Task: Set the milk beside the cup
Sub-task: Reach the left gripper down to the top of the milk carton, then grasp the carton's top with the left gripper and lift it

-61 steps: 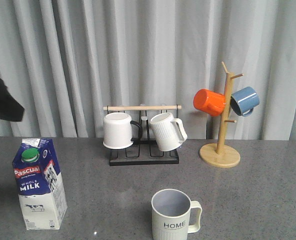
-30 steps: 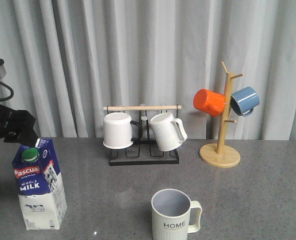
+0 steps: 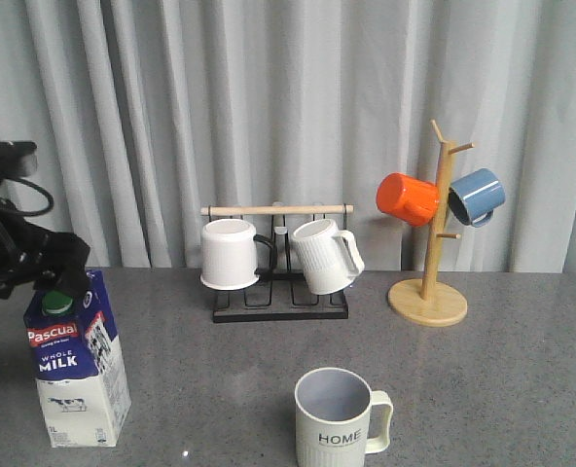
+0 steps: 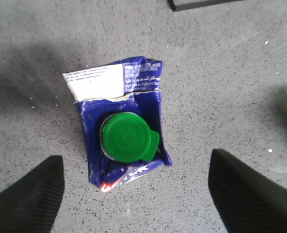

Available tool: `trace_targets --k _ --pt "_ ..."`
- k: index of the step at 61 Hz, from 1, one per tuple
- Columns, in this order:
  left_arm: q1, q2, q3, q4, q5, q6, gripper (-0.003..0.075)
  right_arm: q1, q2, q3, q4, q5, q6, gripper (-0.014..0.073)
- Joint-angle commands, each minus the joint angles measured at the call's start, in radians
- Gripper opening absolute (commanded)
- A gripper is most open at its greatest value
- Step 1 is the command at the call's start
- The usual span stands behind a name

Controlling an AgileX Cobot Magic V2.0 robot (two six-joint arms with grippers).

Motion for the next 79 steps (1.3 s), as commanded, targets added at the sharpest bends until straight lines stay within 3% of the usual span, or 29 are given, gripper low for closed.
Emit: trace_targets --k 1,45,57,79 --pt "-0.002 -0.012 -0.03 -0.009 -0.069 -0.002 0.059 -0.001 0.007 -0.025 -0.002 -0.049 0.0 -0.0005" --pt "-0.002 0.149 -0.03 0.033 -0.125 -0.002 0.0571 -0.001 0.007 -0.025 -0.005 -0.05 0.015 -0.0005" --pt "-0.002 0.151 -0.03 0.033 -0.125 -0.002 0.0491 -0.001 0.007 -0.025 -0.006 -0.05 0.016 -0.0005" --pt "-0.002 0.151 -0.03 0.033 -0.117 -0.002 0.0276 -0.001 0.007 -0.025 -0.006 -0.05 0.016 -0.0005"
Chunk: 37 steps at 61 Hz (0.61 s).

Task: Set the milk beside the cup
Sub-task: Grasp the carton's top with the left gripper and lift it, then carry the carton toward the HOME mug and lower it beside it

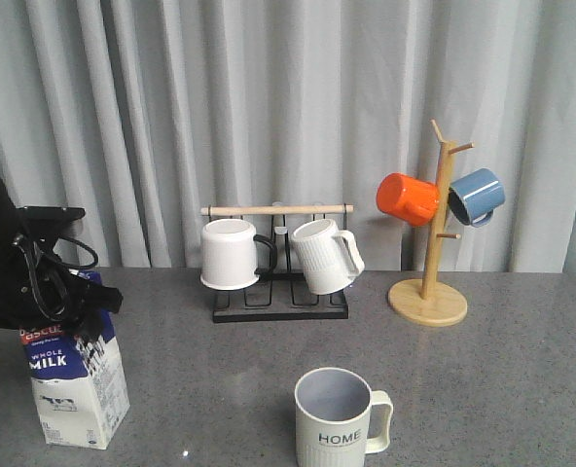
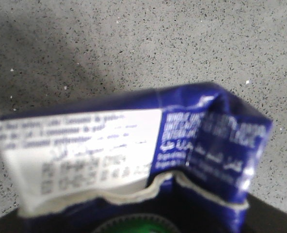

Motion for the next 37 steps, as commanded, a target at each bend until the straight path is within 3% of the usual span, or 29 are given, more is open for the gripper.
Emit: trace_targets --k 1,11,22,37 --pt "-0.002 -0.049 -0.03 -0.004 -0.032 -0.002 0.0268 -0.001 0.007 -0.025 -0.002 -0.05 0.004 -0.0005" --pt "-0.002 -0.068 -0.031 -0.021 -0.032 -0.002 0.02 -0.001 0.007 -0.025 -0.002 -0.05 0.004 -0.0005" --pt "-0.002 -0.116 -0.055 -0.107 -0.06 -0.002 0.0177 -0.001 0.007 -0.025 -0.002 -0.05 0.004 -0.0005" --pt "-0.004 -0.123 -0.23 -0.404 -0.036 0.077 0.0177 -0.001 0.007 -0.025 -0.002 -0.05 0.004 -0.0005"
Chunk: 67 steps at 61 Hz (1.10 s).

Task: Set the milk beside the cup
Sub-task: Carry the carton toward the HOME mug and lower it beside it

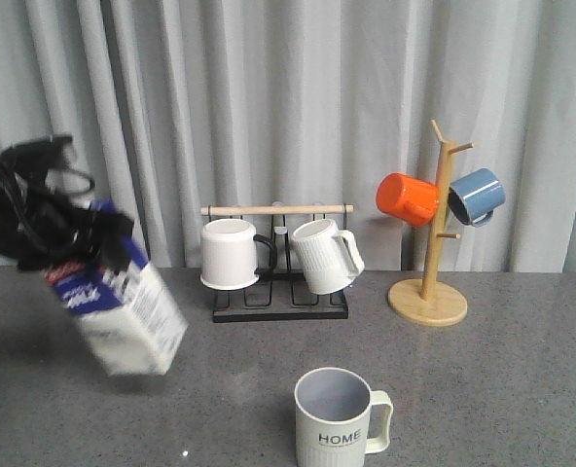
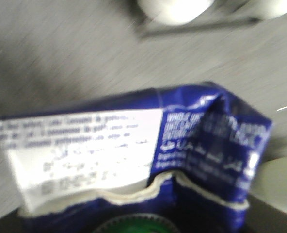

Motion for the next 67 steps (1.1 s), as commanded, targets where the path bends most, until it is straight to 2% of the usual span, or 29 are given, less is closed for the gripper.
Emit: trace_targets --k 1,7,25,45,67 --pt "-0.004 -0.062 -0.094 -0.17 -0.038 0.05 0.0177 -0.001 0.007 -0.025 -0.002 -0.05 0.003 -0.0005" --pt "-0.021 -0.062 -0.144 -0.246 -0.043 0.083 0.0177 -0.001 0.007 -0.025 -0.002 -0.05 0.003 -0.0005" --pt "-0.135 0.003 -0.173 -0.243 -0.035 0.089 0.0177 -0.001 0.007 -0.025 -0.002 -0.05 0.003 -0.0005" --pt "-0.212 0.059 -0.171 -0.034 0.015 0.014 0.0177 -0.001 0.007 -0.025 -0.002 -0.05 0.003 -0.0005" --pt "-0.212 0.112 -0.171 -0.045 0.105 0.008 0.0177 -0.001 0.007 -0.025 -0.001 -0.05 0.003 -0.0005"
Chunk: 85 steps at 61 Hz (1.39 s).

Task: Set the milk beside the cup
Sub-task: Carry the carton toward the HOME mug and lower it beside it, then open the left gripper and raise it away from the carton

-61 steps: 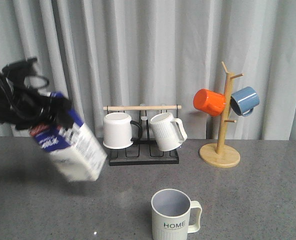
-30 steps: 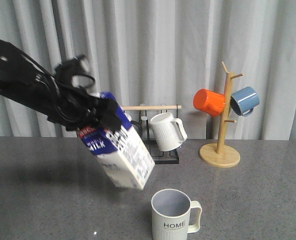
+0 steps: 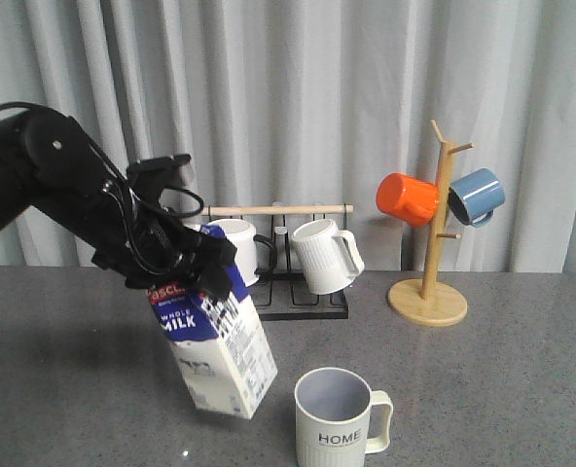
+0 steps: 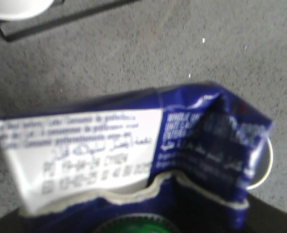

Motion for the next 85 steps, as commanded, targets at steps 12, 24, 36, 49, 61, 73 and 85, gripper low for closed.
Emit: trace_targets --k 12,24,36,49,61,73,85 --pt "-0.037 0.022 -0.028 -0.025 -0.009 -0.014 0.0177 -0.001 0.007 -0.025 -0.001 -0.051 0.003 -0.0005" --pt "-0.066 0.037 -0.028 -0.019 -0.021 -0.006 0.0177 -0.001 0.007 -0.025 -0.001 -0.051 0.003 -0.0005" --pt "-0.066 0.04 -0.028 -0.002 0.002 -0.005 0.0192 -0.001 0.007 -0.025 -0.001 -0.05 0.002 -0.0005" --pt "-0.066 0.04 -0.028 0.005 0.01 -0.005 0.0289 -0.001 0.007 -0.025 -0.001 -0.05 0.002 -0.0005" --pt "-0.066 0.04 -0.028 0.0 0.01 -0.008 0.043 -0.001 0.007 -0.025 -0.001 -0.05 0.002 -0.0005" --pt "-0.066 0.037 -0.028 0.0 0.01 -0.014 0.0568 -0.001 0.007 -0.025 -0.001 -0.05 0.002 -0.0005" --pt "-0.066 0.019 -0.028 -0.001 0.01 -0.014 0.0614 -0.001 0.007 -0.025 -0.001 -0.051 0.002 -0.0005"
